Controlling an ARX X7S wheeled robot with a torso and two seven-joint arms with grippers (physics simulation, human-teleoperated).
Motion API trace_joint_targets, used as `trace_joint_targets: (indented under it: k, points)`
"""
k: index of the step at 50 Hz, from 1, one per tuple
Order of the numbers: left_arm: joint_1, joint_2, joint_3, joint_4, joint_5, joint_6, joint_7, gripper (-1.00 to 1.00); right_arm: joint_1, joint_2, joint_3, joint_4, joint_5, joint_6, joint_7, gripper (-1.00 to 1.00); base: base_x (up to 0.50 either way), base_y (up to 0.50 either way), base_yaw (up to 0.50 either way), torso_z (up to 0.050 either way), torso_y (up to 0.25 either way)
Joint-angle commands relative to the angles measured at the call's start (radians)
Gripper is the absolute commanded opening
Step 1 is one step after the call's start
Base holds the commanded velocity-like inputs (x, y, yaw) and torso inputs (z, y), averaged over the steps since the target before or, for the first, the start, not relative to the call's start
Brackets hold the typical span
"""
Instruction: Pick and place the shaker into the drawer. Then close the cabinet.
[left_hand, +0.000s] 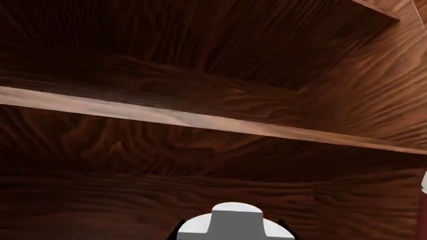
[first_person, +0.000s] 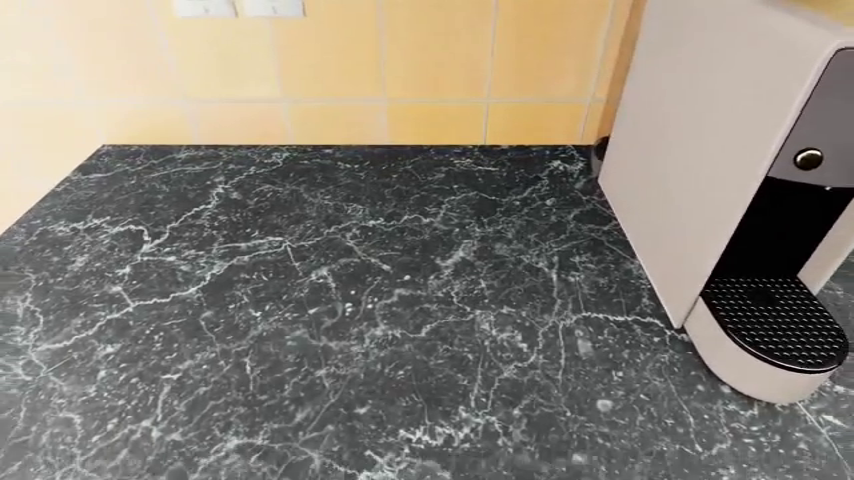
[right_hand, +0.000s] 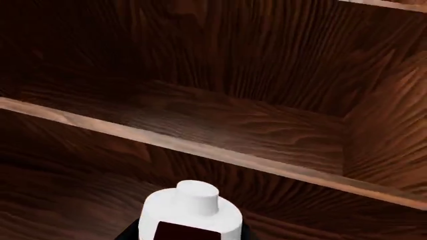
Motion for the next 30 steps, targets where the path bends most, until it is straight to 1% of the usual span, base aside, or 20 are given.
trace_joint_targets:
  k: [1, 16, 23, 30]
  points:
    - [-0.010, 0.000, -0.128, 0.072, 0.031, -0.029, 0.001, -1.00, 0.004, -0.009, 0.017, -0.084, -0.054, -0.030, -0.040, -1.00, -0.50, 0.00, 0.00, 0.000, 0.000]
    - [-0.010, -0.002, -0.128, 0.024, 0.036, -0.012, 0.027, -1.00, 0.004, -0.012, 0.014, -0.029, -0.055, -0.039, -0.039, -1.00, -0.50, 0.00, 0.00, 0.000, 0.000]
    - [-0.008, -0.006, -0.097, -0.019, 0.009, 0.015, 0.032, -1.00, 0.004, -0.009, 0.012, 0.007, -0.056, -0.054, -0.038, -1.00, -0.50, 0.00, 0.00, 0.000, 0.000]
    - [0.003, -0.010, -0.076, -0.017, -0.016, 0.020, 0.027, -1.00, 0.004, -0.009, 0.010, 0.025, -0.054, -0.061, -0.038, -1.00, -0.50, 0.00, 0.00, 0.000, 0.000]
